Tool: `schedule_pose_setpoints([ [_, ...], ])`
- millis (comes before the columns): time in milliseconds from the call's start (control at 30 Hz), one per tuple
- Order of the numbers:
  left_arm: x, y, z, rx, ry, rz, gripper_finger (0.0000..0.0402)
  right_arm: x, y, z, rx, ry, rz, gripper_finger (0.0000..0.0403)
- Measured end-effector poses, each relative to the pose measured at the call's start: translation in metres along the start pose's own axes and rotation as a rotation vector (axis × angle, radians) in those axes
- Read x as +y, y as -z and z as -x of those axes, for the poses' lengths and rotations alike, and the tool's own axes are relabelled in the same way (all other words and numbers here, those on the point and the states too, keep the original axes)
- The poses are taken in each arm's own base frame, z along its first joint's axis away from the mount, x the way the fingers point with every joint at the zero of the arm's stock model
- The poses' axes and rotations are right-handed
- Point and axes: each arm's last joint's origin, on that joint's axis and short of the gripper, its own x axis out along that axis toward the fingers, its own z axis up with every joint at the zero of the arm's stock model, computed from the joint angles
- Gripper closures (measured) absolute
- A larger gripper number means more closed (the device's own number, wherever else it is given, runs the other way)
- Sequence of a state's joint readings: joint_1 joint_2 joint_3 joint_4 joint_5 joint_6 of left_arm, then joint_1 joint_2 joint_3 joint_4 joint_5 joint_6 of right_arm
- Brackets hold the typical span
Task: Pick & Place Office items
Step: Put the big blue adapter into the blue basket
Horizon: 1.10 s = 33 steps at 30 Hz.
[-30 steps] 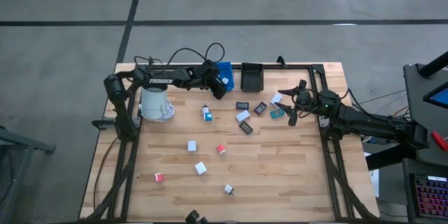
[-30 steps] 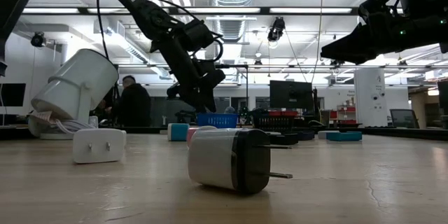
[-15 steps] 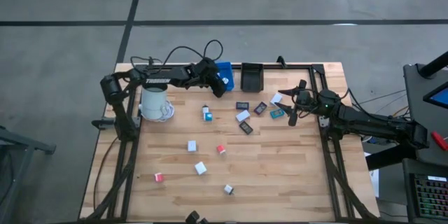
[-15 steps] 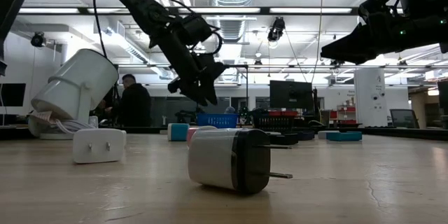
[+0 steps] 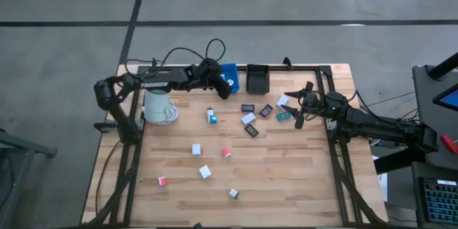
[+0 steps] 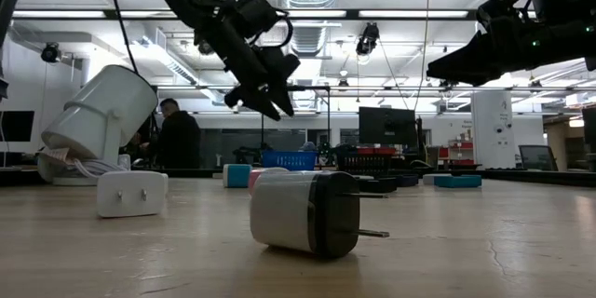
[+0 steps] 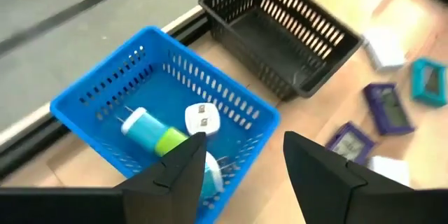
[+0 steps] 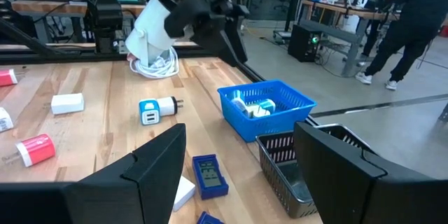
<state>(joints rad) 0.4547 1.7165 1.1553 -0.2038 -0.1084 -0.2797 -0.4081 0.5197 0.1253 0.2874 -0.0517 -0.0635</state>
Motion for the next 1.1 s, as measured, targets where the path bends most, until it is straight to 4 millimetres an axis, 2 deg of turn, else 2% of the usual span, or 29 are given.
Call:
schedule_pose_setpoints([
  [200,-0.009,0.006,0.02,0.07,-0.004,0.127,0.0204,0.0,0.0,0.0,0.0,0.0,0.0,0.0147],
  [333,-0.017,0.01,0.031,0.074,-0.068,0.27,0.0203,0.0,0.0,0.0,0.0,0.0,0.0,0.0147],
  [667,-0.034,0.033,0.048,0.204,-0.161,0.444,0.0203,0.0,0.0,0.0,0.0,0.0,0.0,0.0147],
  [767,-0.044,0.039,0.051,0.228,-0.146,0.369,0.0204,0.0,0.0,0.0,0.0,0.0,0.0,0.0147],
  [1000,-0.071,0.053,0.059,0.257,-0.054,-0.088,0.0204,0.0,0.0,0.0,0.0,0.0,0.0,0.0147],
  [1100,-0.079,0.064,0.061,0.257,-0.067,-0.164,0.0204,0.0,0.0,0.0,0.0,0.0,0.0,0.0147],
])
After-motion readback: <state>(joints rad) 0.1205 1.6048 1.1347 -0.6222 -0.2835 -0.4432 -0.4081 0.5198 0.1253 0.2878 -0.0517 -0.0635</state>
